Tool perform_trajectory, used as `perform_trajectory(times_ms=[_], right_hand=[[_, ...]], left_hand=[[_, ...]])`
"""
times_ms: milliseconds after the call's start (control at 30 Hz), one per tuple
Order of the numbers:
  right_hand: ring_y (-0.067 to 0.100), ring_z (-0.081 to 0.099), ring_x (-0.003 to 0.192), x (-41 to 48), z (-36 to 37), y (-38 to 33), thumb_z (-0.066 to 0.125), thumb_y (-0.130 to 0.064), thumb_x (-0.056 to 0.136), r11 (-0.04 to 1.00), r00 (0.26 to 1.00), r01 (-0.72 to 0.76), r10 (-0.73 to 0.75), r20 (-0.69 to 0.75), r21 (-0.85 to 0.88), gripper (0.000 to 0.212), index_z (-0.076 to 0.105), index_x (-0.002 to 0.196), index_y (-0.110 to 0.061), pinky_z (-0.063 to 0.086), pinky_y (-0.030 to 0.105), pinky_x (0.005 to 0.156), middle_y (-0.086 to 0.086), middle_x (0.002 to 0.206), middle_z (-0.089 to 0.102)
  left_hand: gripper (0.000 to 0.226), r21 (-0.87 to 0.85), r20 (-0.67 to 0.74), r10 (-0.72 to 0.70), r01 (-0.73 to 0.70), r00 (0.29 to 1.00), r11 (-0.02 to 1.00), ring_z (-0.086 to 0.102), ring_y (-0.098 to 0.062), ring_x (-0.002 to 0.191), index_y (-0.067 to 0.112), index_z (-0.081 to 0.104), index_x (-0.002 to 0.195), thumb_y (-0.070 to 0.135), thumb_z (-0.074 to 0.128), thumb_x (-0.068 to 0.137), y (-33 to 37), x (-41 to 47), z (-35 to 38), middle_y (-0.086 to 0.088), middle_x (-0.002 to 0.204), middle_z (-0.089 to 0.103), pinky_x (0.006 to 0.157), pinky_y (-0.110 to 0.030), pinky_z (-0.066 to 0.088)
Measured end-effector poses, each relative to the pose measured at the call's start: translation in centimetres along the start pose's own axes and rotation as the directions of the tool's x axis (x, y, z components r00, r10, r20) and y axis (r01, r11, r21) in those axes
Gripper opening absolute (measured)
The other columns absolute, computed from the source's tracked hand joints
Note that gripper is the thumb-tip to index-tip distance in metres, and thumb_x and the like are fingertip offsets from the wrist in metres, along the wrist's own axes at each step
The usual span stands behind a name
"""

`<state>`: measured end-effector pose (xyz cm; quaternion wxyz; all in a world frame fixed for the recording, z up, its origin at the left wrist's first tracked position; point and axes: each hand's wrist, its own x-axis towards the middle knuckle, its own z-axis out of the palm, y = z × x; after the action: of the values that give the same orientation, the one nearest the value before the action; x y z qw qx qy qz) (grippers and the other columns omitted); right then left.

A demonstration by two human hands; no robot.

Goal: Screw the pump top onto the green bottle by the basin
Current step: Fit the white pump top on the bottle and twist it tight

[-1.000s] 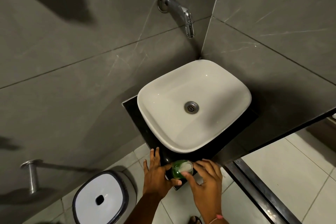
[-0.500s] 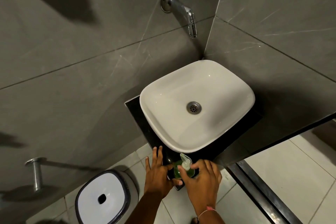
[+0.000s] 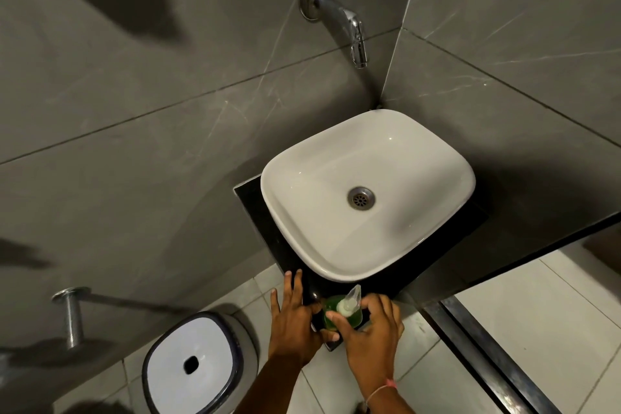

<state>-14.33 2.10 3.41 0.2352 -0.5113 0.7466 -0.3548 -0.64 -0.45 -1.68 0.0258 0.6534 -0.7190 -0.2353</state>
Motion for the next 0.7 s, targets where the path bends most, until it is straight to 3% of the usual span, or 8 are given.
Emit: perform_trajectory(times_ms=[167,300,400,533,600,700], right_hand=[[0.018,0.046,0.102,0.0,0.2,-0.6,0.079,-0.059,0.049,0.999,0.999,-0.051,0.051,0.016,0.004,0.048,0.048,0.077,-0.035,0.034,0.042,0.088,-0.011,0.089,0.055],[0.010,0.040,0.115,0.0,-0.7,0.5,0.069,-0.066,0.056,0.997,0.994,0.074,-0.071,0.086,-0.027,0.051,0.063,0.101,-0.043,0.025,0.037,0.093,-0.021,0.108,0.054],[0.018,0.047,0.112,0.6,-0.9,0.8,0.080,-0.048,0.056,0.994,0.993,0.092,-0.088,0.073,-0.054,0.034,0.069,0.086,-0.036,0.026,0.036,0.089,-0.020,0.103,0.057],[0.017,0.047,0.104,0.5,-0.4,0.2,0.083,-0.052,0.050,1.000,0.999,0.012,-0.011,0.050,-0.006,0.044,0.052,0.075,-0.035,0.036,0.043,0.087,-0.014,0.091,0.056],[0.017,0.047,0.103,0.4,-0.1,0.0,0.081,-0.057,0.049,1.000,0.999,-0.016,0.016,0.040,0.018,0.048,0.047,0.076,-0.037,0.036,0.044,0.087,-0.014,0.089,0.054],[0.009,0.041,0.113,0.2,-0.2,0.3,0.073,-0.066,0.050,1.000,0.998,0.012,-0.012,0.055,0.011,0.051,0.055,0.092,-0.045,0.031,0.041,0.094,-0.022,0.102,0.052]], left_hand=[[0.047,-0.016,-0.012,0.003,-0.003,1.000,1.000,-0.031,-0.021,0.142,0.037,0.064,0.110,0.058,0.070,0.069,0.0,0.0,-0.1,-0.002,0.161,-0.014,0.119,-0.055,-0.006],[0.060,-0.003,0.010,0.010,-0.010,1.000,1.000,-0.034,-0.022,0.140,0.041,0.058,0.122,0.066,0.066,0.068,-0.1,0.2,-0.1,-0.003,0.160,-0.017,0.118,-0.054,-0.010],[0.064,-0.017,0.008,0.009,-0.009,1.000,1.000,-0.036,-0.020,0.139,0.041,0.056,0.124,0.069,0.064,0.067,-0.1,0.1,-0.1,-0.002,0.160,-0.017,0.116,-0.052,-0.013],[0.063,-0.001,0.004,0.014,-0.014,1.000,1.000,-0.036,-0.020,0.138,0.042,0.055,0.124,0.070,0.062,0.068,-0.2,0.2,0.0,-0.002,0.160,-0.016,0.117,-0.053,-0.012],[0.060,-0.005,-0.003,0.014,-0.014,1.000,1.000,-0.037,-0.020,0.138,0.042,0.057,0.121,0.069,0.064,0.068,-0.3,0.1,0.1,-0.002,0.160,-0.016,0.118,-0.054,-0.010],[0.057,-0.012,-0.019,0.023,-0.023,1.000,1.000,-0.039,-0.019,0.137,0.040,0.060,0.117,0.068,0.063,0.067,-0.3,0.2,0.3,-0.002,0.161,-0.015,0.118,-0.054,-0.010]])
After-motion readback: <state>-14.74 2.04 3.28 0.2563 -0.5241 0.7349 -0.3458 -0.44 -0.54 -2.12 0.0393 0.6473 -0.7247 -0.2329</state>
